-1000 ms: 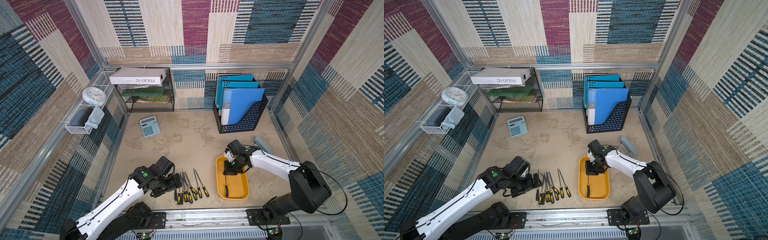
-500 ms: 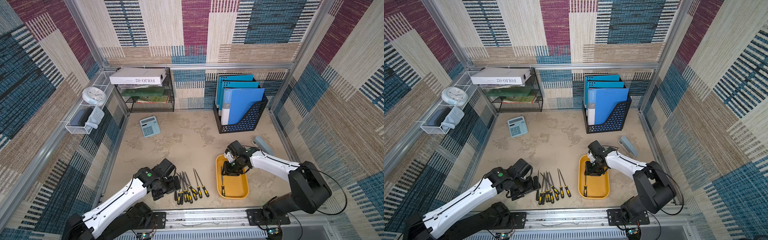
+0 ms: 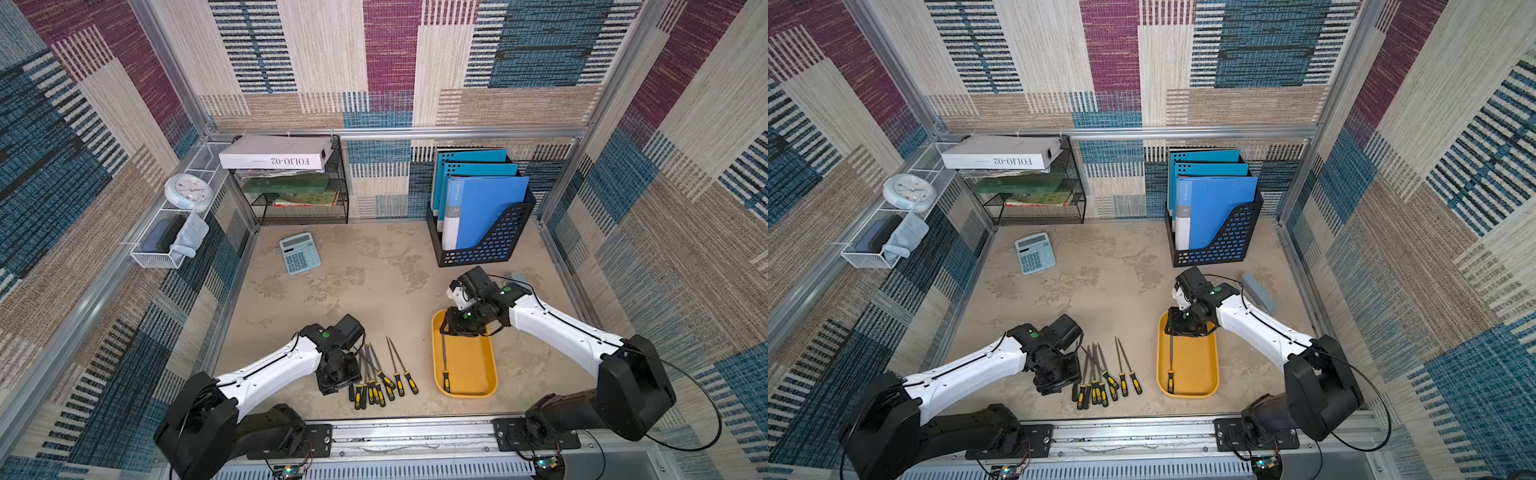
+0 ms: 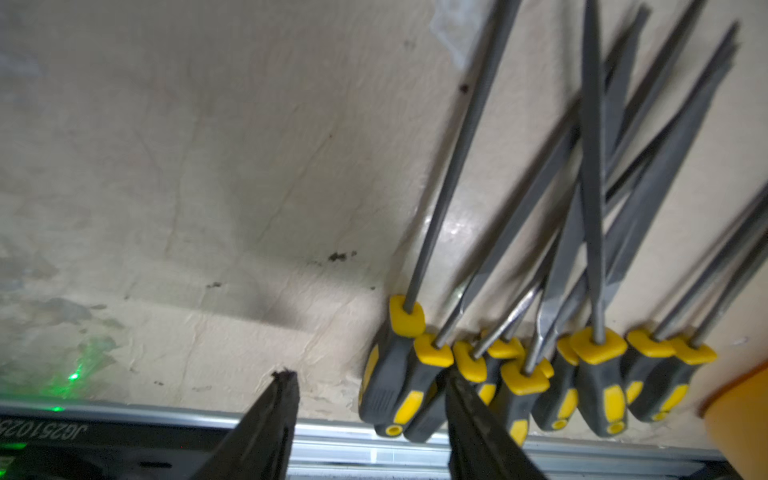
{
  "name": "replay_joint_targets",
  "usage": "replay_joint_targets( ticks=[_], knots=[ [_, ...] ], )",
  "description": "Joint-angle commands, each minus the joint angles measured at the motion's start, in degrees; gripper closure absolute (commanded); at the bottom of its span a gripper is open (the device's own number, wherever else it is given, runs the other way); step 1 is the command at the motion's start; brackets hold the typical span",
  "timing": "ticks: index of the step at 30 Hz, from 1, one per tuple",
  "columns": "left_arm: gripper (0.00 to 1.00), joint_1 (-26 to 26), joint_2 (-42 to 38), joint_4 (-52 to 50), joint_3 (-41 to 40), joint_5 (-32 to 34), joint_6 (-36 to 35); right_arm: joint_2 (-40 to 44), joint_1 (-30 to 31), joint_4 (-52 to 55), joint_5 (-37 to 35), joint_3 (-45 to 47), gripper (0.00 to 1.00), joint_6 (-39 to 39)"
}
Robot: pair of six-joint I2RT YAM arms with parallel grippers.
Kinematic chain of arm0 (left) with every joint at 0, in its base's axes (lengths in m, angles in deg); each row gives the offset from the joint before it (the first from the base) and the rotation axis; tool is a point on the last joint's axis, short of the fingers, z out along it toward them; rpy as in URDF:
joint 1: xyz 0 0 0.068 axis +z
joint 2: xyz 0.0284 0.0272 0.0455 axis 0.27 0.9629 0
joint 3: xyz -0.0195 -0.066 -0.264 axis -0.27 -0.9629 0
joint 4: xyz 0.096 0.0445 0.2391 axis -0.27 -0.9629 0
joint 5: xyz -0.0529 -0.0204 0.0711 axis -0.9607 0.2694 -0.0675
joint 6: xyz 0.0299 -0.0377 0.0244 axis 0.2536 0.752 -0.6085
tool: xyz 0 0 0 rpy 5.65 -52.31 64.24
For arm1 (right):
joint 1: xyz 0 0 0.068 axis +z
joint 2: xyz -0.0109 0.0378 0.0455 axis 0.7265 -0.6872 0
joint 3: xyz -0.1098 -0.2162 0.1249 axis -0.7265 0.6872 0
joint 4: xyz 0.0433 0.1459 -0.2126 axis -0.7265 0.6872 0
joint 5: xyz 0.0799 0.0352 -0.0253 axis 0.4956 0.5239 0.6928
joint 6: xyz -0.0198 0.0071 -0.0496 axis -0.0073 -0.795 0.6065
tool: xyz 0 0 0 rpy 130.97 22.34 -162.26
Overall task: Put the file tool into the storage box
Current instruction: Pick up the file tool from the center of the board.
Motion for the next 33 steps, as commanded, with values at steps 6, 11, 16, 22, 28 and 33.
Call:
replay_joint_targets(
  ticks=[6, 11, 16, 22, 28, 33],
  knots=[
    [0.54, 0.02, 4.93, 2.54, -0.44, -0.83, -2.0, -0.27, 0.09, 0.97, 0.83, -0.28, 0.64, 0.73],
    [0.7, 0.01, 8.31, 3.67, -0.65, -0.96, -2.84, -0.6, 0.04, 0.53, 1.37, -0.53, 0.65, 0.85],
    [0.97, 0.05, 10.72, 2.18, 0.02, -0.36, -4.5, -0.73, 0.06, 0.63, 1.66, -1.68, 0.66, 1.0],
    [1.0, 0.1, 4.7, -3.75, 4.25, -1.19, -8.82, -0.25, 0.08, -0.2, 5.62, -3.08, 0.65, 0.93],
    [1.0, 0.05, -5.21, -1.24, 10.8, -13.77, -16.3, 2.89, 0.15, -13.11, 20.97, -1.37, 0.51, -3.96],
    [1.0, -0.29, -4.71, 5.18, 14.78, -27.81, -17.54, 3.52, 1.25, -24.29, 28.13, -0.24, 0.48, -9.99]
  ],
)
